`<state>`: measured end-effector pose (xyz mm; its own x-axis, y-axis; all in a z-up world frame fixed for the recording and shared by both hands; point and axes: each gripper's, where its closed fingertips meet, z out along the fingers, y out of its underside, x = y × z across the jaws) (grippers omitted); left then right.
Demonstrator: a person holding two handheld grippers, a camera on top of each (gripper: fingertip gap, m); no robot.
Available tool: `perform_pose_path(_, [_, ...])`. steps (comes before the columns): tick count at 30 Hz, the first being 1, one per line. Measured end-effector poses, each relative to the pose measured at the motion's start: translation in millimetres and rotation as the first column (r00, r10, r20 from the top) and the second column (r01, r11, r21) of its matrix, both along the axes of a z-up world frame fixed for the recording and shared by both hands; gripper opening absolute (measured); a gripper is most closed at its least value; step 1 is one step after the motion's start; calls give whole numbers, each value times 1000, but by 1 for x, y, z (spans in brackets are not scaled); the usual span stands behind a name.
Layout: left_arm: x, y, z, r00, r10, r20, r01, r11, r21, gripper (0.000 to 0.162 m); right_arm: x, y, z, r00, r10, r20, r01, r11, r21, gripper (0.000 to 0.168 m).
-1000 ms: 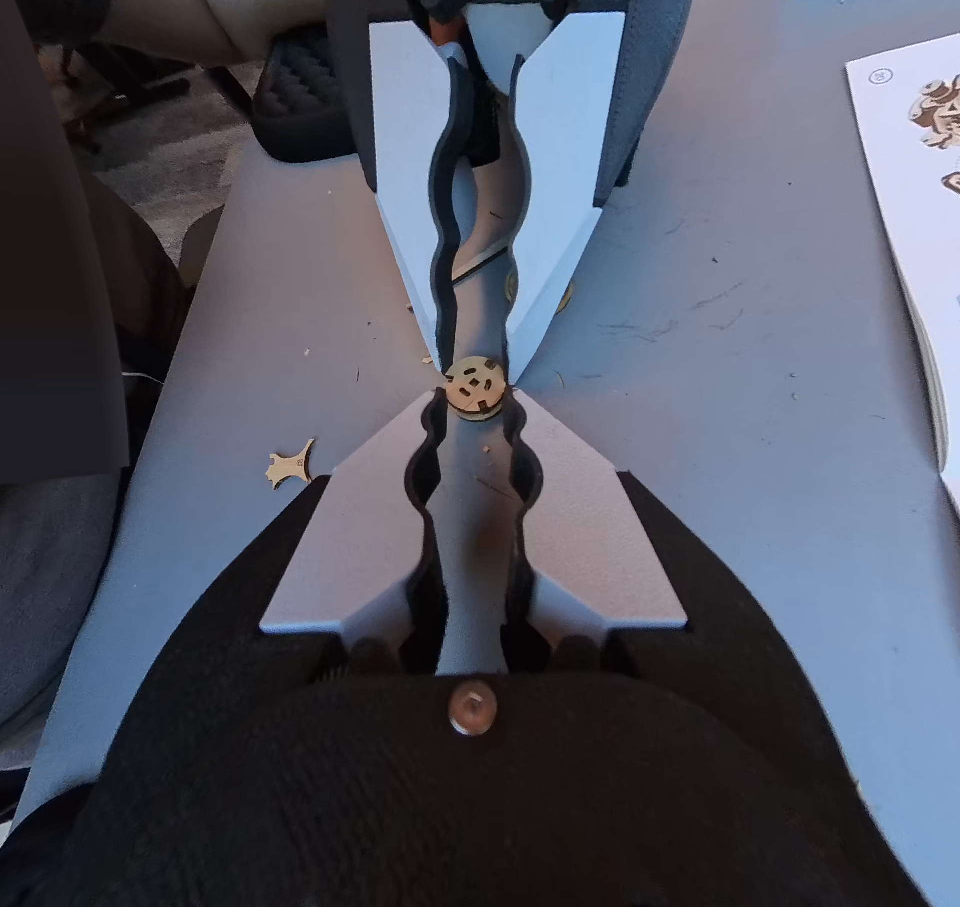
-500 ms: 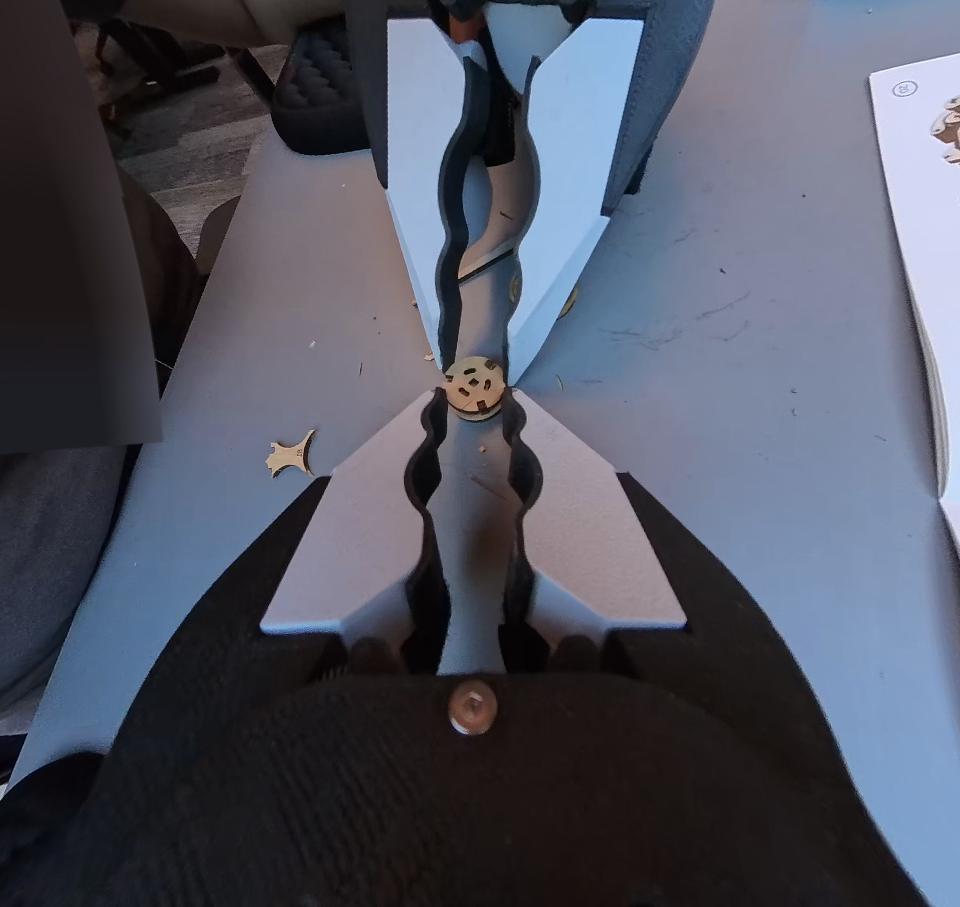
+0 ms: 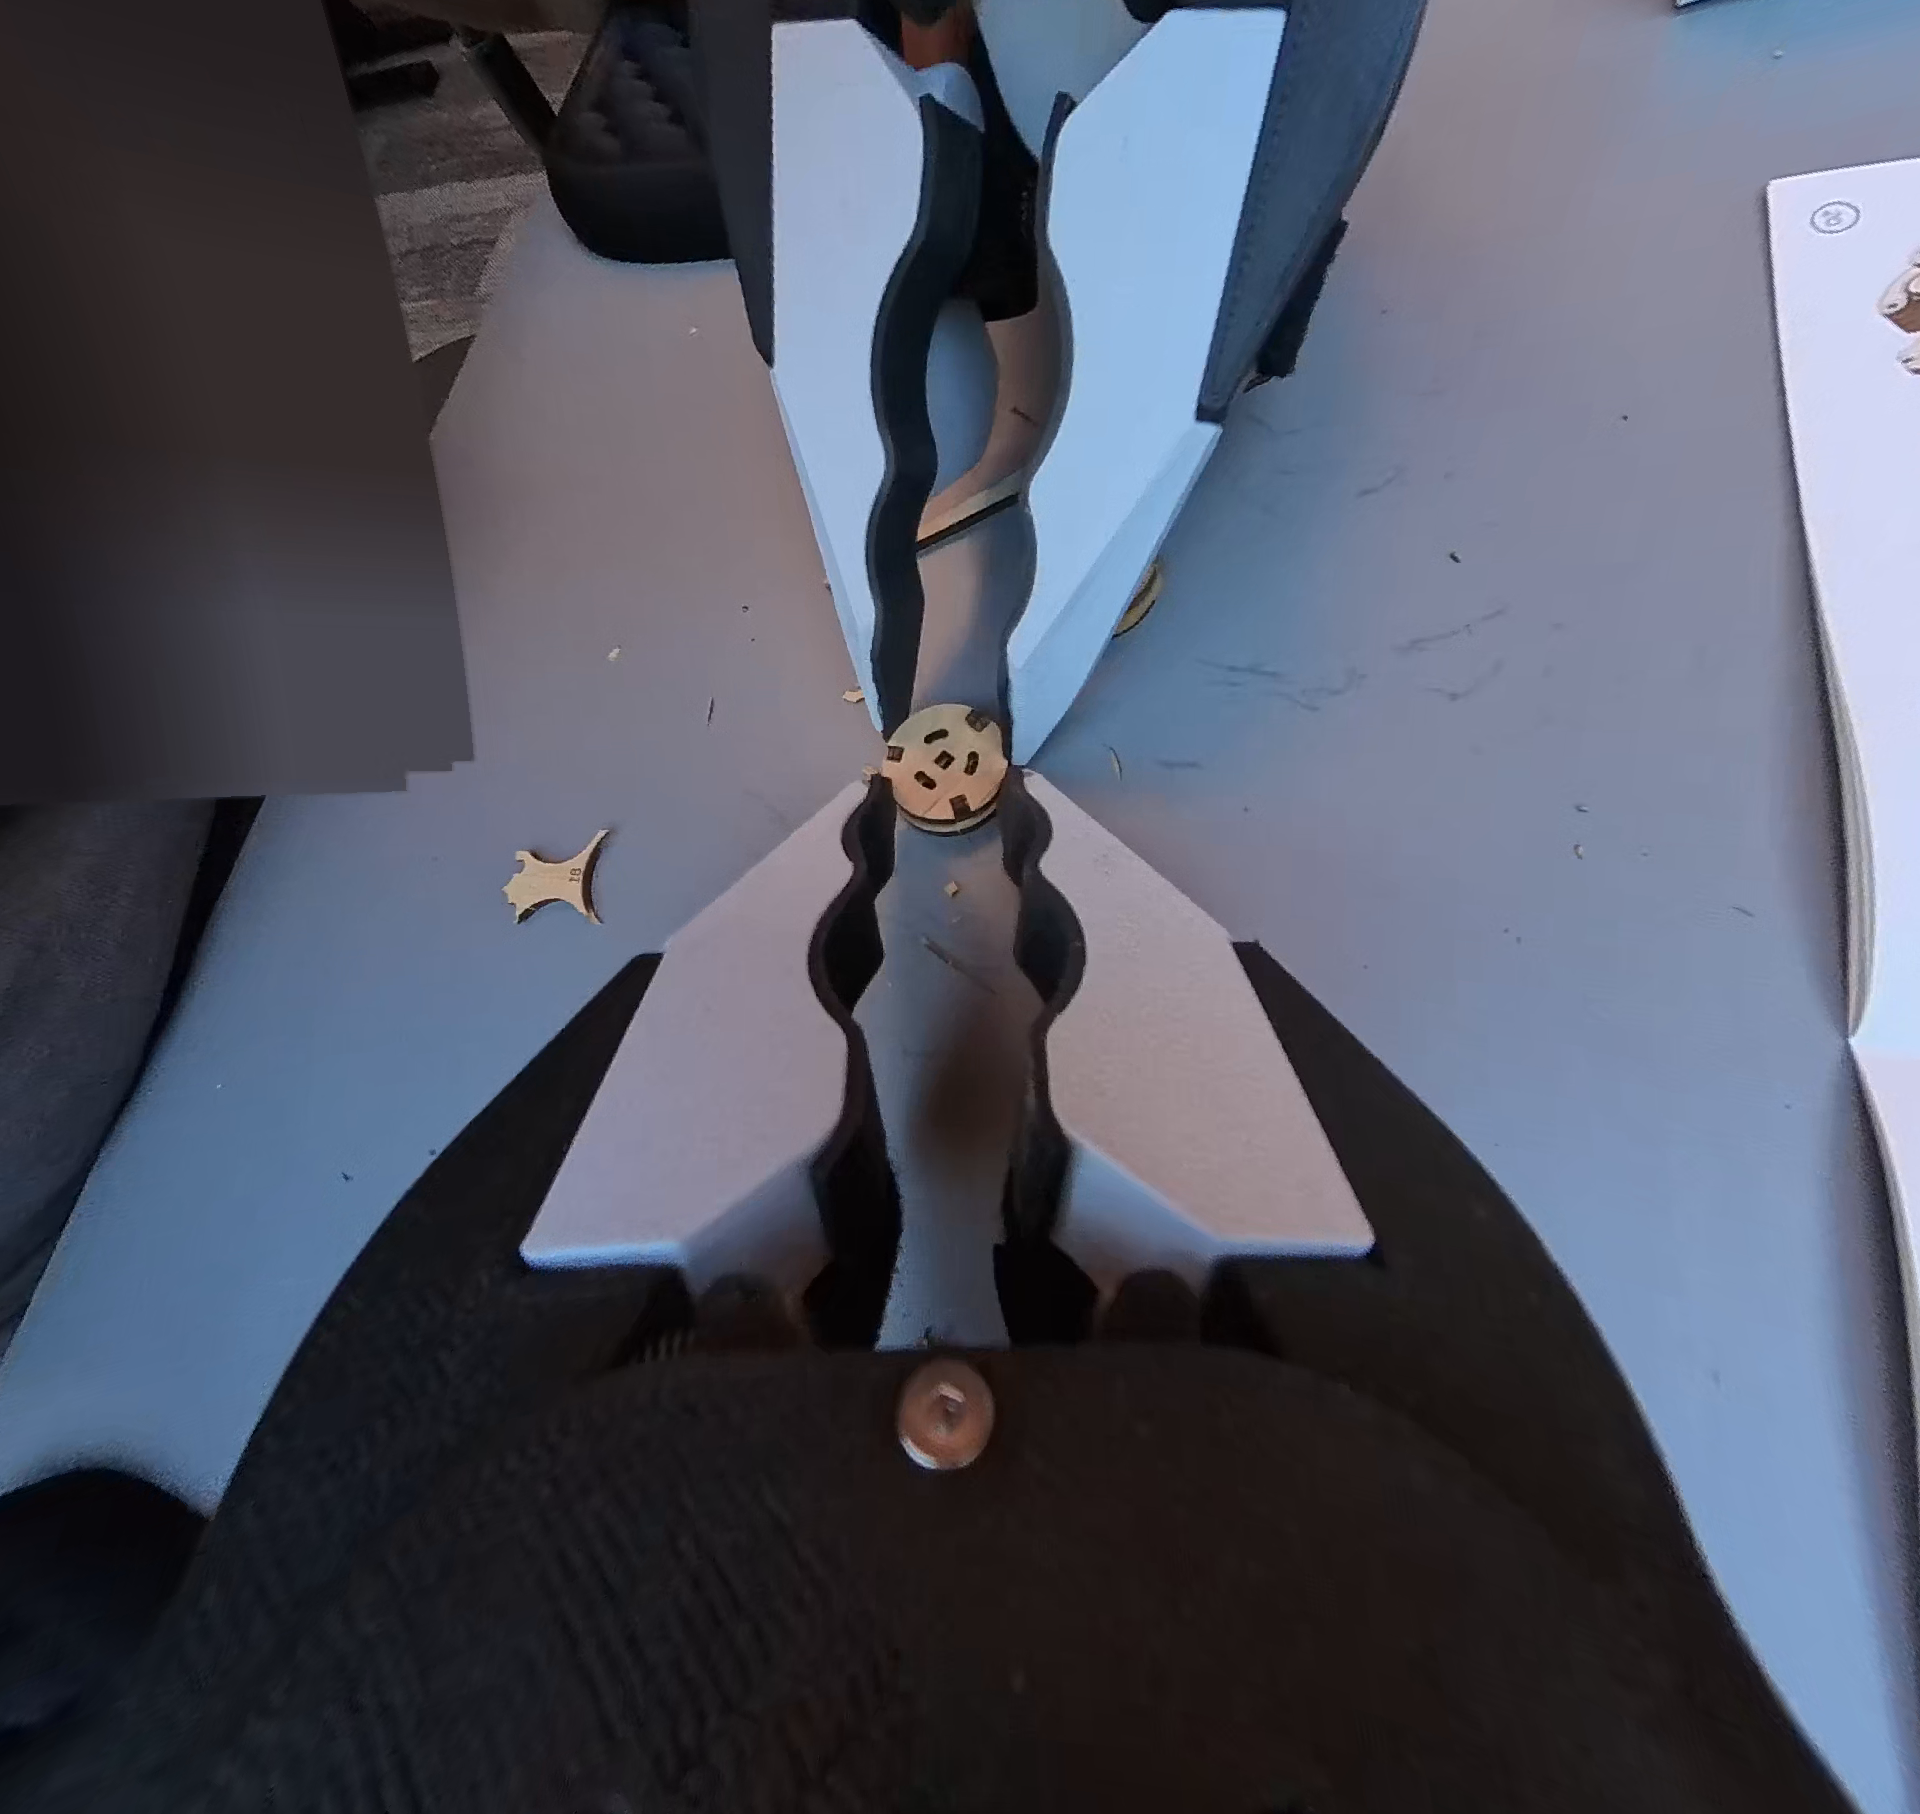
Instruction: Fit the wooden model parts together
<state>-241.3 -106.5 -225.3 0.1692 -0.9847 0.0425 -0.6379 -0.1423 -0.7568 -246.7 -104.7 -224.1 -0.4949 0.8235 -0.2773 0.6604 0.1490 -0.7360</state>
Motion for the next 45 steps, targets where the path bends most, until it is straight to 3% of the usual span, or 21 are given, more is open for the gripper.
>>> perform_pose_path(13, [3,-4,3,1000,0,-2,0,1000,27,19,3,-4,6,995,5,-102,3,997,76,25])
perform_pose_path(15, [0,-2,5,1000,16,-10,-16,999,38,29,1,-4,15,990,-9,-144,16,999,47,24])
perform_pose_path(17, [-3,1,9,1000,27,4,-28,998,53,27,-2,2,19,986,-42,-164,50,998,47,24])
perform_pose_path(20, [-7,1,8,1000,29,-1,-29,999,36,26,2,5,17,987,-32,-160,46,996,82,14])
perform_pose_path(25, [-9,3,-1,998,45,-36,-44,999,24,25,-1,7,4,993,-72,-94,84,988,127,14])
perform_pose_path(31, [-5,9,9,997,79,-17,-78,994,72,26,-10,8,3,987,-141,-80,150,981,126,18])
perform_pose_path(35, [-3,4,12,999,41,-18,-39,993,113,12,-11,9,3,984,-164,-69,169,982,86,23])
perform_pose_path(45, [1,-2,3,998,0,-62,9,988,155,26,-10,10,3,983,-175,-62,179,982,66,30])
